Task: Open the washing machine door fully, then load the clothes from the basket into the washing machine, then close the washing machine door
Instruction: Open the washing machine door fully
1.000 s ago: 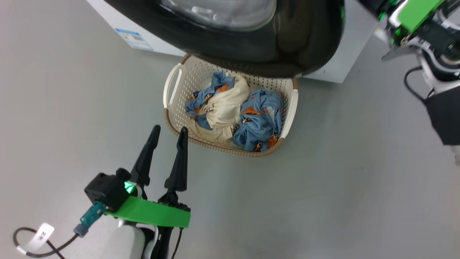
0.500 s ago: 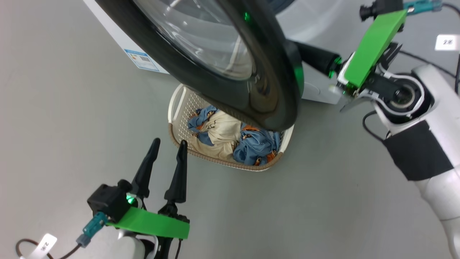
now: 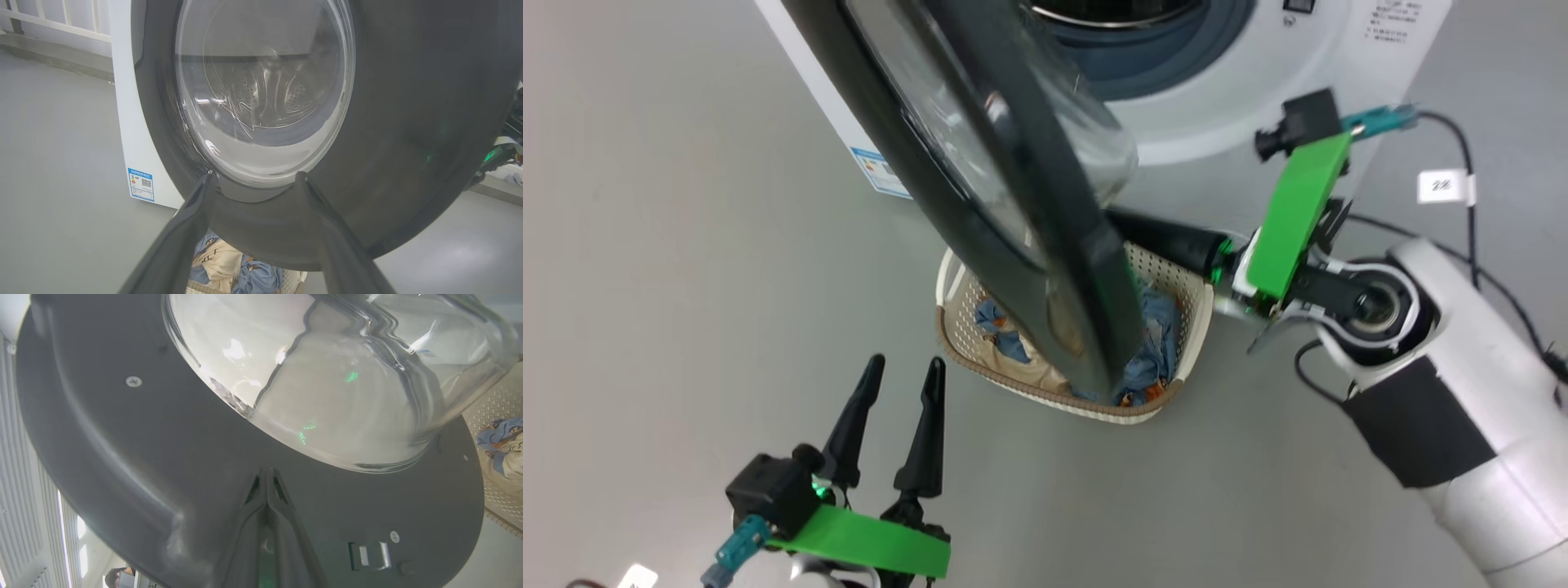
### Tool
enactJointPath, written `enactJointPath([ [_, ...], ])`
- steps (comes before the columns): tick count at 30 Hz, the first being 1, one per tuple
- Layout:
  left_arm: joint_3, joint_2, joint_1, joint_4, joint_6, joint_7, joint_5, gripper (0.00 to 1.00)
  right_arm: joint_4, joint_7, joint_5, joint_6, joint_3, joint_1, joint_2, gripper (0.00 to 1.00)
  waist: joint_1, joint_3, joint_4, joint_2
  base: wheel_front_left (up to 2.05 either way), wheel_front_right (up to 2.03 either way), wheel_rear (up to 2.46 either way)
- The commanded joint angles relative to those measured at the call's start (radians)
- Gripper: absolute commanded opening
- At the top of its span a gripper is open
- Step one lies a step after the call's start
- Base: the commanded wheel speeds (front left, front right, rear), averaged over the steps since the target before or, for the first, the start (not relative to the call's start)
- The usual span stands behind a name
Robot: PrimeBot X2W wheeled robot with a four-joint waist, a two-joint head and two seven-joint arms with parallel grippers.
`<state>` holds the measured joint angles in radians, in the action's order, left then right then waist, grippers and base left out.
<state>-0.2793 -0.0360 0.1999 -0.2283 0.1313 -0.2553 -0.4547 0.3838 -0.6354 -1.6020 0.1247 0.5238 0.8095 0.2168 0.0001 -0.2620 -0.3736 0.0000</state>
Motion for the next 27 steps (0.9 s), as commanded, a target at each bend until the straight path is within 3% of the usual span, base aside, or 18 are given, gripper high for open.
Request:
enactJointPath([
  [1, 0.036, -0.014, -0.009, 0.017, -0.001, -0.006, 0.008, 1.00, -0.039, -0.015, -0.001, 0.006, 0.019, -0.026, -0.036, 0.00, -0.0001, 0.026, -0.015, 0.0000, 0.00, 0.00, 0.00],
  [14, 0.052, -0.015, -0.050, 0.018, -0.001, -0.006, 0.025, 1.00, -0.071, -0.063, 0.011, 0.006, 0.044, -0.089, -0.090, 0.00, -0.0001, 0.071, -0.054, 0.0000, 0.00, 0.00, 0.00],
  [24, 0.069, -0.019, -0.053, 0.013, -0.001, -0.006, 0.027, 1.00, -0.071, -0.035, 0.029, 0.006, 0.022, -0.105, -0.095, 0.00, -0.0001, 0.088, -0.035, 0.0000, 0.00, 0.00, 0.00],
  [25, 0.070, -0.020, -0.052, 0.012, -0.001, -0.006, 0.027, 1.00, -0.070, -0.026, 0.034, 0.006, 0.019, -0.108, -0.094, 0.03, -0.0001, 0.091, -0.031, 0.0000, 0.00, 0.00, 0.00],
  [27, 0.071, -0.023, -0.049, 0.010, -0.001, -0.006, 0.027, 1.00, -0.069, -0.008, 0.039, 0.006, 0.013, -0.116, -0.092, 0.27, -0.0001, 0.097, -0.022, 0.0000, 0.00, 0.00, 0.00],
])
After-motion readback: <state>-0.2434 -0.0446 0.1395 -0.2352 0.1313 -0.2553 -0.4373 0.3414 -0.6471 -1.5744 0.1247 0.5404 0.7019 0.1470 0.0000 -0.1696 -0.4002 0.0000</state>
